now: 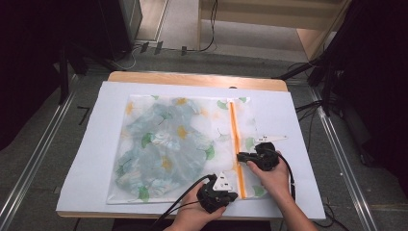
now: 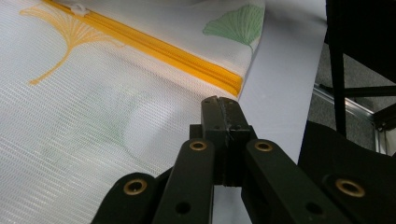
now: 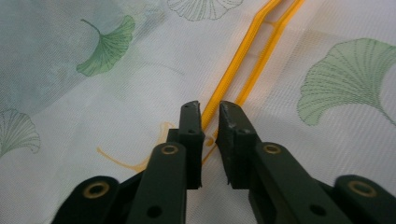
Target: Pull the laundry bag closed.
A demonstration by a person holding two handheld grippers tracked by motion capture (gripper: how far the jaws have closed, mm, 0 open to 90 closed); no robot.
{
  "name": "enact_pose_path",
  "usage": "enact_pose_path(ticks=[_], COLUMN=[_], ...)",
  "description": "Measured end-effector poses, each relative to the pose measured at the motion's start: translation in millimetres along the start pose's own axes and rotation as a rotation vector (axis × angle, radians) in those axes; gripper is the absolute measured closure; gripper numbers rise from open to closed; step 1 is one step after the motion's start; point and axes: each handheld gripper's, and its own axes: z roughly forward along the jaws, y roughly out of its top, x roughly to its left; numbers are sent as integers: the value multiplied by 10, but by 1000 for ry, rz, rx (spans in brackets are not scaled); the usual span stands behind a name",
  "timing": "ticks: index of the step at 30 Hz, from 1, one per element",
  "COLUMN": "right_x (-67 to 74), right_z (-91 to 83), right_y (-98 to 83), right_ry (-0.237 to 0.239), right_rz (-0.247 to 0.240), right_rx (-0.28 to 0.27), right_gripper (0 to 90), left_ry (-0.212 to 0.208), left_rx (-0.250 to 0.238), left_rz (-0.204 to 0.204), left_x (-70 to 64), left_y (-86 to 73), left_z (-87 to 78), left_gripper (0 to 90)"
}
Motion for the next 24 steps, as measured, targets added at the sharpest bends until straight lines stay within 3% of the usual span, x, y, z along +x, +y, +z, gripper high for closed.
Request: enact_pose_path(ticks=[4,7,10,13,15,17,20,24], right_x=[34,71,142,255,284,289,255,237], right_z=[3,11,23,42,46,41,27,-31], right_y=[-10,-20,-16,-44,-62,-66,-66,-78], right_ry=[9,-10,-66,-167,-197,-198,-154,-131], right_rz=[40,38,22,-51,-70,-66,-54,-55], right_rx=[-2,-1,3,-4,-12,-15,-18,-50], right_gripper=[716,712,736,802,840,855,862,900], left_ry=[0,4,7,7,7,7,4,1], left_rx=[-4,-7,-6,-10,-7,-6,-8,-5], left_rz=[0,0,2,-2,2,3,0,-1], left_x=[-1,-10,-16,-19,-15,-14,-12,-2], left_y=[-3,-5,-4,-5,-5,-6,-7,-5], left_z=[2,3,3,5,3,2,2,1], left_gripper=[900,900,900,900,900,900,900,900])
